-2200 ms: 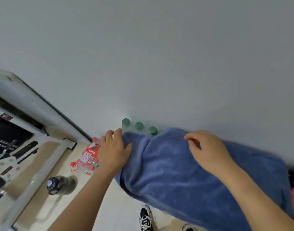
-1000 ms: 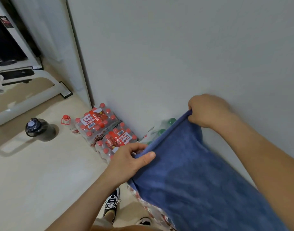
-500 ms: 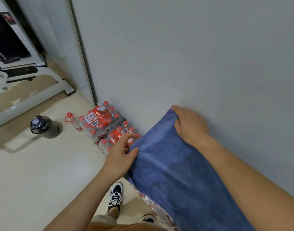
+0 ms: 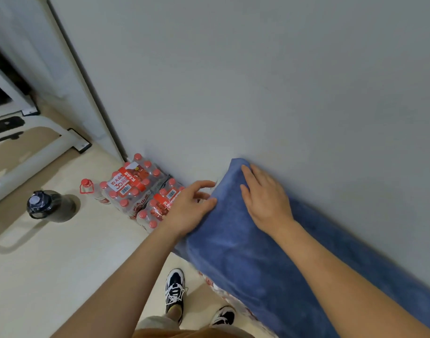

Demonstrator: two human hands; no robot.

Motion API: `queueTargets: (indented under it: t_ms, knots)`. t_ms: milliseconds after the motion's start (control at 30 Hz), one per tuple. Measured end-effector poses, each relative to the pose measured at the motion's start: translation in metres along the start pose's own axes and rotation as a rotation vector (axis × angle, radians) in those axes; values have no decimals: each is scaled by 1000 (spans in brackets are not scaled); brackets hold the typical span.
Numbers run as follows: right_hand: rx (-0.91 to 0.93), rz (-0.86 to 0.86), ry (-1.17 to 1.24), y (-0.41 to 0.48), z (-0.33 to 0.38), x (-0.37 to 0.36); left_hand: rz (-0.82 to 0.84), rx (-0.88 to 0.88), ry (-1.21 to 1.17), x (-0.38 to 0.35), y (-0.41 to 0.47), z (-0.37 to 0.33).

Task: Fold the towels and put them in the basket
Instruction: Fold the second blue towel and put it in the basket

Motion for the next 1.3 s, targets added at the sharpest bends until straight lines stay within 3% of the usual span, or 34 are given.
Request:
queueTargets:
  t_ms: [100,233,300,400,533,833,1000,1167,1300]
  knots:
    - [-46,-39,72,1,4,3,-35,1,-11,-2,12,-2]
    - [-137,-85,294,-18,-13,23,-130,-208,532,-5,11,-12]
    - [-221,-126,475,-43,-40,33,-163,-380,597,-22,2,-30]
    - [-406,-129,630,-92,-97,34,41,-603,570,-82,-22,-60]
    - [-602,-145,633,-163,-174,27,364,-843,589,-184,-65,-73]
    - [-964,-193,607,-305,-299,0,731,-946,638,-345,-164,-86]
    - [-1127,17,985,-348,-330,-25,795,-1049,729,-396,-195,-87]
    - [-1144,146,1196,-359,-345,-48,779,-1166,792,-425,-213,-90]
    - [-1107,188,1391,-365,-349,-48,752,-1158,828,-437,-225,-89]
Point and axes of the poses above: each hand's wrist, its own y-axis towards the middle knuckle, its own x-axis out of the back of the hand, z = x × y, the point moved 4 cm from there along y, towards the middle knuckle, and after that the axes turned 14 degrees about -x, right-handed, at the moved point
